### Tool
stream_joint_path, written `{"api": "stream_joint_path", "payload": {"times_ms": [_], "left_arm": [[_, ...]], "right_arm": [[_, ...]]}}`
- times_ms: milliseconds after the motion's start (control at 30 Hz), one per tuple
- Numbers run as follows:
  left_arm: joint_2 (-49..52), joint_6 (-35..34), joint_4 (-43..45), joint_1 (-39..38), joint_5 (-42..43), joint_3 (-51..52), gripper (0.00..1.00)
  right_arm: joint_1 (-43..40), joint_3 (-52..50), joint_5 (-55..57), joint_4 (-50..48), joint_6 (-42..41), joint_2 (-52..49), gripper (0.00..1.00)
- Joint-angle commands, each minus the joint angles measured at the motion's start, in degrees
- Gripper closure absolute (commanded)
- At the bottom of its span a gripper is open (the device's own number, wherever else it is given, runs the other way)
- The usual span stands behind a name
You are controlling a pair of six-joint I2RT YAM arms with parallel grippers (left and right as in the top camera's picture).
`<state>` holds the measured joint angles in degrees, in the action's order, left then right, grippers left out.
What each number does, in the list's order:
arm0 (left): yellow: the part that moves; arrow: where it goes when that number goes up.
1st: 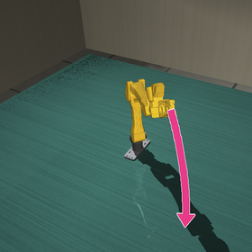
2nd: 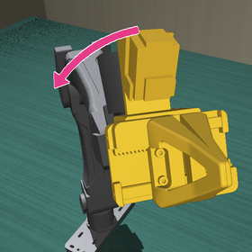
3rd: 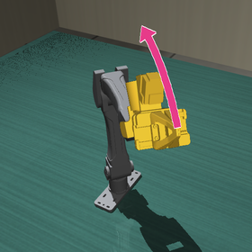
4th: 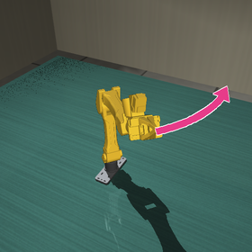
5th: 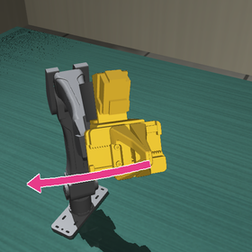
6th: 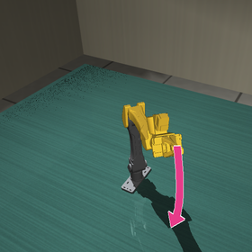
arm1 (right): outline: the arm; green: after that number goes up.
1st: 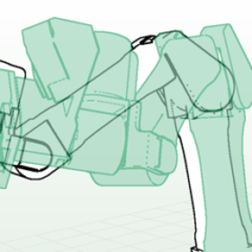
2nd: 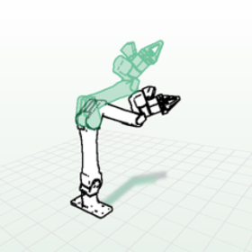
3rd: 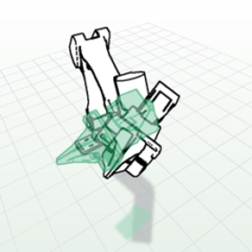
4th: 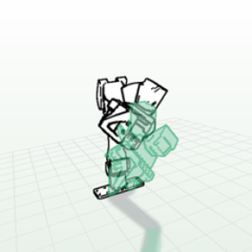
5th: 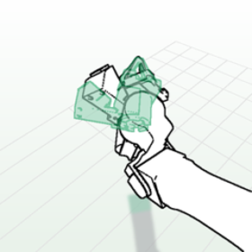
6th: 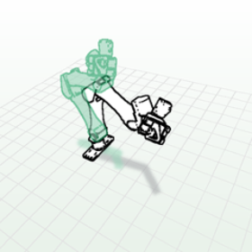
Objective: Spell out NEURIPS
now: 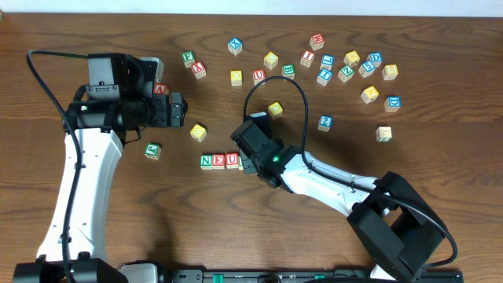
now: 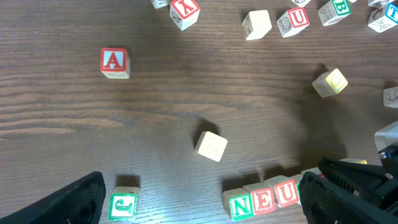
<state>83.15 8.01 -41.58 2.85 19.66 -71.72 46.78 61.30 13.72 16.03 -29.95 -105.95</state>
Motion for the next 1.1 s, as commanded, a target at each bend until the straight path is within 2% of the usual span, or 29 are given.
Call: {"api": "stream_joint_path", "payload": {"times_ms": [0, 667, 1067], "left_arm": [[0.1, 1.2, 0.0, 0.1, 0.9, -1.3, 0.02], [0.1, 1.2, 0.0, 0.1, 0.9, -1.3, 0.02], [0.1, 1.2, 0.0, 0.1, 0.9, -1.3, 0.02]], "right_arm": [[0.2, 0.6, 0.7, 0.3, -0.9, -0.9, 0.99], [0.1, 0.6, 1.0, 0.3, -1.3, -0.9, 0.99], [-1.9, 1.1, 7.0, -5.5, 1.4, -0.8, 0.98]]}}
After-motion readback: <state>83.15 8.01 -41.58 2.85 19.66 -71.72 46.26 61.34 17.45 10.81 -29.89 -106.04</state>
